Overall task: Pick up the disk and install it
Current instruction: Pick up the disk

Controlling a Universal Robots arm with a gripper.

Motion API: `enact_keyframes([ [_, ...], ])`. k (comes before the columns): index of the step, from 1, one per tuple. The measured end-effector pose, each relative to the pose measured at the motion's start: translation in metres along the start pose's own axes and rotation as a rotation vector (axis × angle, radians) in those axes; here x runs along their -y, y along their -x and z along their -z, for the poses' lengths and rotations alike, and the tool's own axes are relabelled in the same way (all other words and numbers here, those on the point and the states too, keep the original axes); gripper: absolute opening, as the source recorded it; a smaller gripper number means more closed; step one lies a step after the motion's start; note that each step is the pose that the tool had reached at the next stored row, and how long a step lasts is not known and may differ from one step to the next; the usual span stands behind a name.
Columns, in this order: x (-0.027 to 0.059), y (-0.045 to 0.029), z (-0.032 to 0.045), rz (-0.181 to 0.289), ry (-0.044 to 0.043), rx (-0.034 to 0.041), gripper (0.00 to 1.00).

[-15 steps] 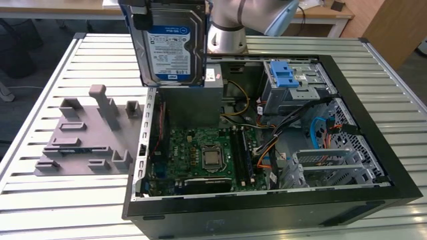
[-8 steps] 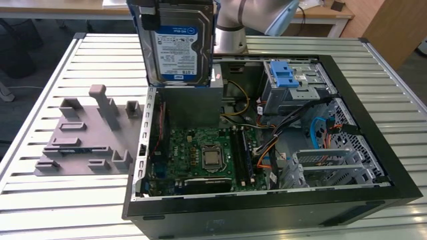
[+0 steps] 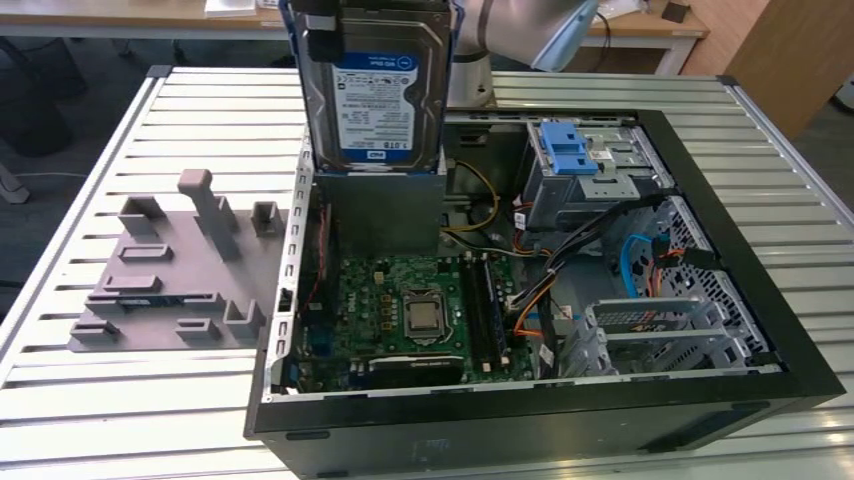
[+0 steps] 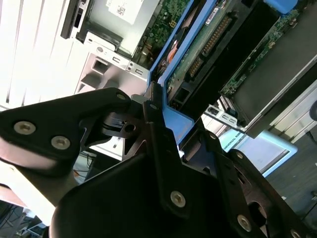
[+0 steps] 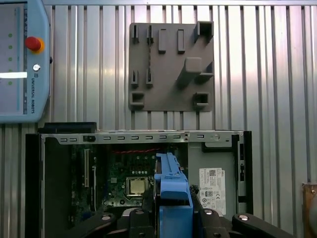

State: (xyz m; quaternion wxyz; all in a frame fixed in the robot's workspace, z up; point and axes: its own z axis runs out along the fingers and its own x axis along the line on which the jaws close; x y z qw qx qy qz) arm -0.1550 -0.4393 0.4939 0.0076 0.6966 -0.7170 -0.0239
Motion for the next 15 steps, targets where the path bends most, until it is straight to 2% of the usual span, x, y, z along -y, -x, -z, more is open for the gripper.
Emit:
enact_keyframes([
  [6,0.0105,-0.0001,0.0001,0.000,0.0000,0.0000,0.36],
  [8,0.0113,-0.0001,0.0001,0.000,-0.0001,-0.0001,0.36],
  [9,0.0114,-0.0001,-0.0001,0.000,-0.0018,0.0000,0.36],
  [12,0.0115,-0.0005,-0.0010,0.000,-0.0148,0.0006,0.36],
  [15,0.0155,-0.0009,-0.0009,0.000,-0.0154,0.0003,0.36],
])
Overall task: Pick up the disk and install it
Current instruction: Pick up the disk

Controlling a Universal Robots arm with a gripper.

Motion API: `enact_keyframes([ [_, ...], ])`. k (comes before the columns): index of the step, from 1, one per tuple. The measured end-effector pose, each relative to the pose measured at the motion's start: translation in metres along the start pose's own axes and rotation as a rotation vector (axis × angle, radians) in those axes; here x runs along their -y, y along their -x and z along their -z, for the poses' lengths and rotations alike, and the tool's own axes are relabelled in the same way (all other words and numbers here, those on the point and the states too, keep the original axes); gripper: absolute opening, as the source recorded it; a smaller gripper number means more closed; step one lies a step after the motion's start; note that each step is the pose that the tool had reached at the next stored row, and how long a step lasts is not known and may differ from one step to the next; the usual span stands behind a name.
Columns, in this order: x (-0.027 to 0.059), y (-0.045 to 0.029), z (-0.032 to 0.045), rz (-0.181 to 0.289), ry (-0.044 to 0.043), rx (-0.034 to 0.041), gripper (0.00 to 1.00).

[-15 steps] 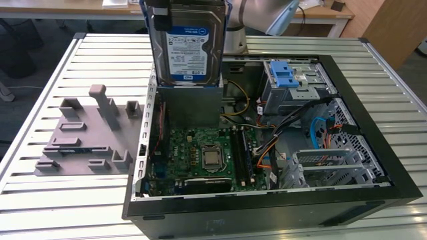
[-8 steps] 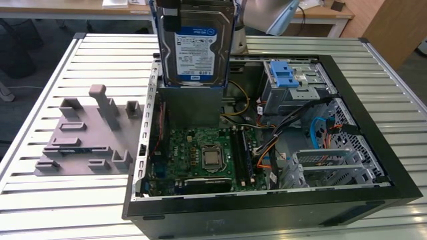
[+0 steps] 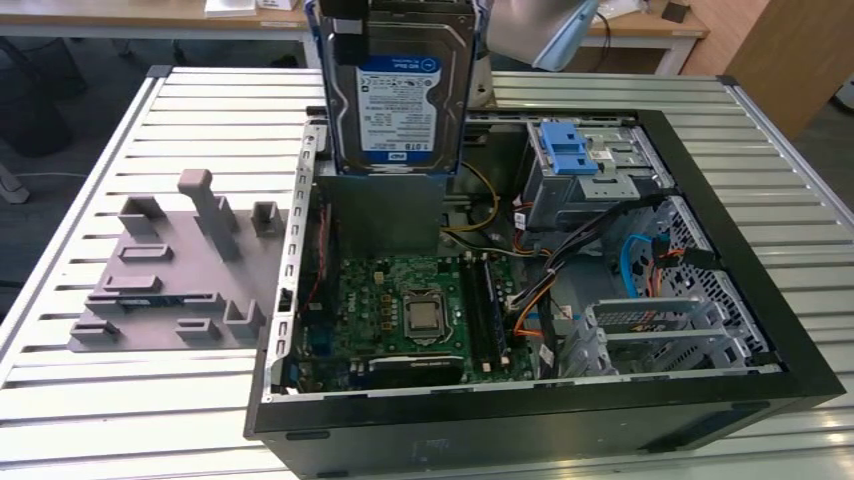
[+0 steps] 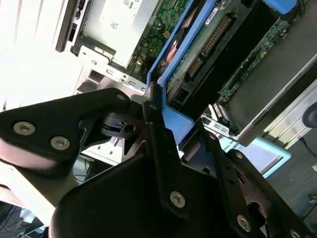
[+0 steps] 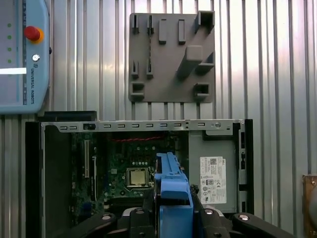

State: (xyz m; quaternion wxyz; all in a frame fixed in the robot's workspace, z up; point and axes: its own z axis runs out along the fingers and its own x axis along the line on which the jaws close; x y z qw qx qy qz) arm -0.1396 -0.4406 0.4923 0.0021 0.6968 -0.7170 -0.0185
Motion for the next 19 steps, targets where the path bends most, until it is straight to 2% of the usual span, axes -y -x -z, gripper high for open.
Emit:
enact_keyframes([
  [5,0.0137,-0.0033,0.0000,0.000,0.0004,0.0000,0.36],
  [9,0.0212,-0.0067,-0.0003,0.000,0.0003,0.0001,0.36],
  [13,0.0269,-0.0092,-0.0004,0.000,0.0004,0.0001,0.36],
  [19,0.0310,-0.0101,-0.0007,0.000,0.0003,0.0000,0.36],
])
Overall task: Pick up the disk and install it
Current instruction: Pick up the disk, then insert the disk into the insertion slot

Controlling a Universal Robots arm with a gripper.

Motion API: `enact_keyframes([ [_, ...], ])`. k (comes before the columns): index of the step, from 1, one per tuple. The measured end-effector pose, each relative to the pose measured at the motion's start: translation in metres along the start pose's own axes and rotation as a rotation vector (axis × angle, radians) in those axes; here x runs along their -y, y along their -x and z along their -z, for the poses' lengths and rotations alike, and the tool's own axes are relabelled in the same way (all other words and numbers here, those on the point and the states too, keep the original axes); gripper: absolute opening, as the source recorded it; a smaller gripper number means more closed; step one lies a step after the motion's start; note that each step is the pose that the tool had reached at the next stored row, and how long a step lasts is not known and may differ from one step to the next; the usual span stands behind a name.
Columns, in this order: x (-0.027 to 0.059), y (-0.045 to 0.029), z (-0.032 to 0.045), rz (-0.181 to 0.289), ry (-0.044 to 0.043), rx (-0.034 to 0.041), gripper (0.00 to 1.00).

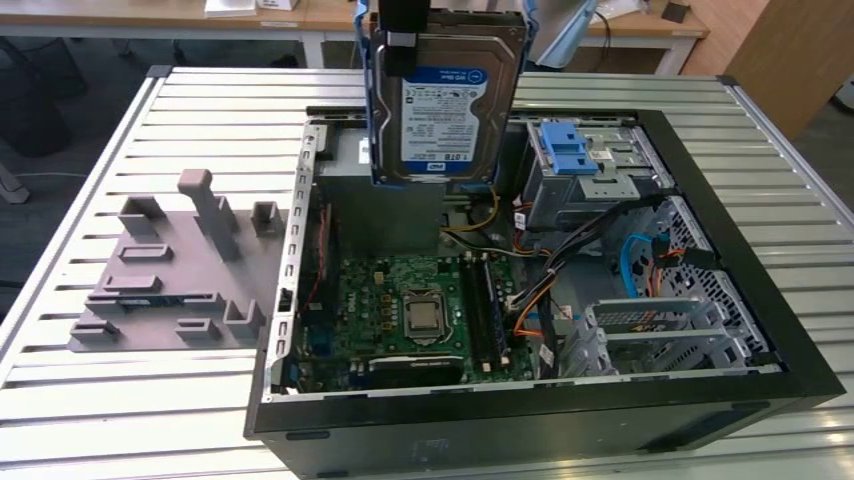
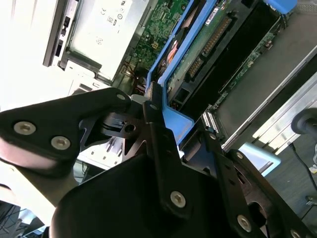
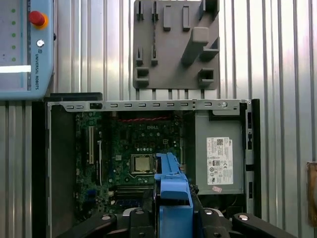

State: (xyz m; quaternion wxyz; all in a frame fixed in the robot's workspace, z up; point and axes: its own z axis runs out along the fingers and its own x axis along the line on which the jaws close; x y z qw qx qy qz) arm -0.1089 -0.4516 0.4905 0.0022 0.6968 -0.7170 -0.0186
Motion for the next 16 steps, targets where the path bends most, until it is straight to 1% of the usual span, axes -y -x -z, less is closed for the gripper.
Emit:
enact_keyframes([
  [6,0.0053,-0.0026,0.0001,0.000,0.0000,-0.0001,0.36],
  [16,0.0111,-0.0063,0.0002,0.000,0.0000,0.0000,0.36],
])
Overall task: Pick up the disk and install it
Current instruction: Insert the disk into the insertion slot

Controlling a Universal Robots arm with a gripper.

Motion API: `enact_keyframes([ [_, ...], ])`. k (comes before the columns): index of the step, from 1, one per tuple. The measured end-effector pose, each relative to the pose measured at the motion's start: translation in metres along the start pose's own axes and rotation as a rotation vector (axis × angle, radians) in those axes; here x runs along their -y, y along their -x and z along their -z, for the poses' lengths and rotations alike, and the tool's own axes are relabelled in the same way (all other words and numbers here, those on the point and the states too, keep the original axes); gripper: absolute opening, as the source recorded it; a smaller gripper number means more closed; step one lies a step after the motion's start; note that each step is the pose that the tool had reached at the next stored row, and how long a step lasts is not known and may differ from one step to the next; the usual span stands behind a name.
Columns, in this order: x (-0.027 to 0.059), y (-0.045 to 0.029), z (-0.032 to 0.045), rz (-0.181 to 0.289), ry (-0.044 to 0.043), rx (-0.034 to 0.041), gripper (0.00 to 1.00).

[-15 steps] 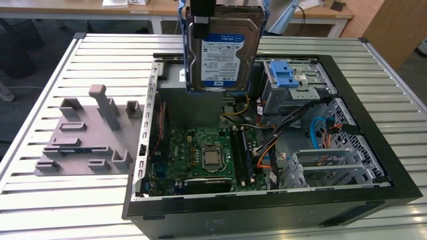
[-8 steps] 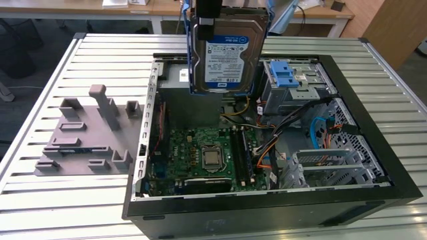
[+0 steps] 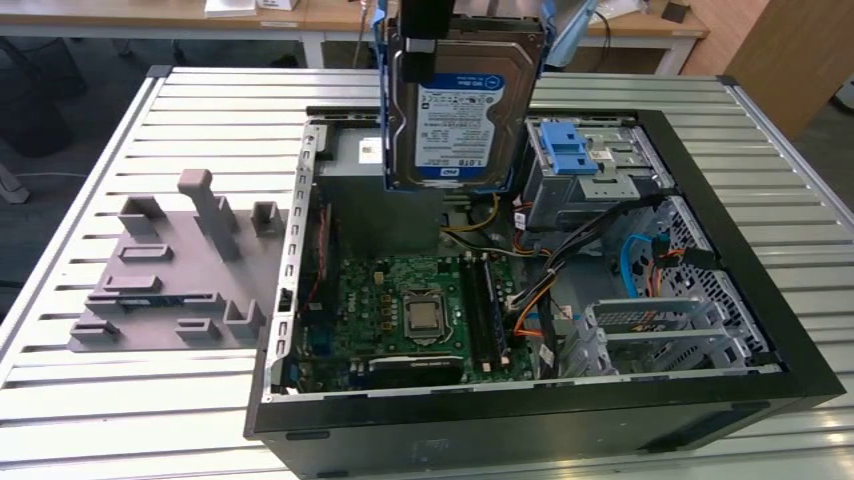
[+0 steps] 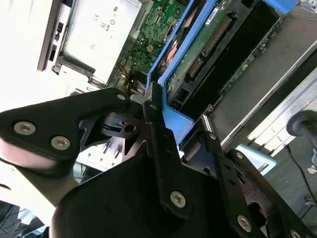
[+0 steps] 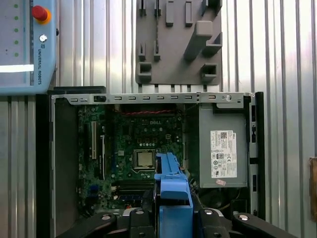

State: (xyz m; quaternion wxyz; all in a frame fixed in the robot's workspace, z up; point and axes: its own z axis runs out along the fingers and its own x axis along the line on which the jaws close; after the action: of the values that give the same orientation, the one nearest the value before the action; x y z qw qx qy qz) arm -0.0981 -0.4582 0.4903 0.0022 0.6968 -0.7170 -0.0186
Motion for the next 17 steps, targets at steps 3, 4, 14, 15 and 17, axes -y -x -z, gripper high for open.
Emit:
enact_keyframes([
  [3,0.0029,-0.0015,0.0001,0.000,0.0000,0.0000,0.36],
  [4,0.0037,-0.0020,0.0001,0.000,0.0000,0.0001,0.36],
  [14,0.0105,-0.0119,0.0002,0.000,0.0000,0.0001,0.36],
  [15,0.0109,-0.0131,0.0003,0.000,0.0000,0.0000,0.36],
  [17,0.0117,-0.0158,0.0003,0.000,0.0000,0.0000,0.36],
])
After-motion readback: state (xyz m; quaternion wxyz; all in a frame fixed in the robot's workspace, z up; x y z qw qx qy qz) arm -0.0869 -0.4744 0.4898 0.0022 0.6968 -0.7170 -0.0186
